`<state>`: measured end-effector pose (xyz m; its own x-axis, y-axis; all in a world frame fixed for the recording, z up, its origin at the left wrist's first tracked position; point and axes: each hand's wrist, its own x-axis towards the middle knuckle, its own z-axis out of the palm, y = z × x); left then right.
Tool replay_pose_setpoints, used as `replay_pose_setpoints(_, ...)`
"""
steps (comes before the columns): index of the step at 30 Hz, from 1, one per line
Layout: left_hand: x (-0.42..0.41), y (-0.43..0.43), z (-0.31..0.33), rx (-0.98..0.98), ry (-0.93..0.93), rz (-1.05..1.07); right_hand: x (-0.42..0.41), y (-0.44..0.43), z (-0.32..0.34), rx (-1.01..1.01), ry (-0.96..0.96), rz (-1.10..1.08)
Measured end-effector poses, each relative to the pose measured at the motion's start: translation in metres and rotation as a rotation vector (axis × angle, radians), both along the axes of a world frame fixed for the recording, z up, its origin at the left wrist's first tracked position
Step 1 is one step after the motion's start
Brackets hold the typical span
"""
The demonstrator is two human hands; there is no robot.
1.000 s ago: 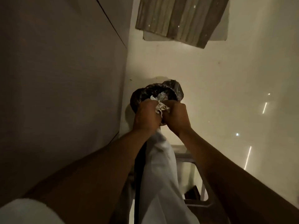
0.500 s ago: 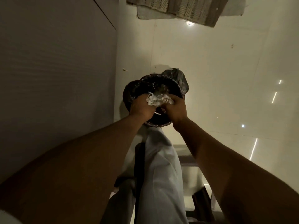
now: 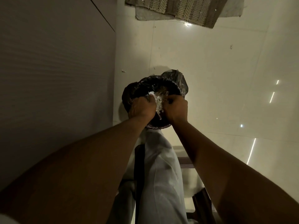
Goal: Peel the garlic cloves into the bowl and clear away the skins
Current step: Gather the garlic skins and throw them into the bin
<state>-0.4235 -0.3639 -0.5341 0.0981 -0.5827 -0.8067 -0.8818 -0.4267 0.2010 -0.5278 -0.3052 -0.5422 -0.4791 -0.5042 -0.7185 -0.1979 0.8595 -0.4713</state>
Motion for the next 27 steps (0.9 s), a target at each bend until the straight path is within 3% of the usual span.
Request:
replay_pose_setpoints(5, 0.005, 0.004, 0.000, -0.043, 0.055, 0.081, 0.000, 0.000, 0.005, 0.035, -0.111, 0.036)
replay_pose_setpoints(12, 0.006, 0.013, 0.011, -0.146, 0.108, 0.138, 0.004, 0.008, 0.008, 0.000, 0.055, 0.041)
replay_pose_setpoints(18, 0.000, 0.017, 0.051, -0.199, 0.045, 0.134, 0.011, 0.008, 0.043, -0.046, -0.005, 0.056)
replay_pose_setpoints(21, 0.002, 0.018, 0.081, -0.197, 0.111, 0.235, 0.017, 0.009, 0.074, -0.085, -0.038, -0.184)
replay_pose_setpoints(24, 0.004, 0.020, 0.124, -0.255, 0.184, 0.347, 0.022, 0.016, 0.113, -0.152, -0.197, -0.521)
replay_pose_setpoints(27, 0.004, 0.026, 0.186, -0.343, 0.279, 0.523, 0.027, 0.019, 0.178, -0.259, -0.348, -0.703)
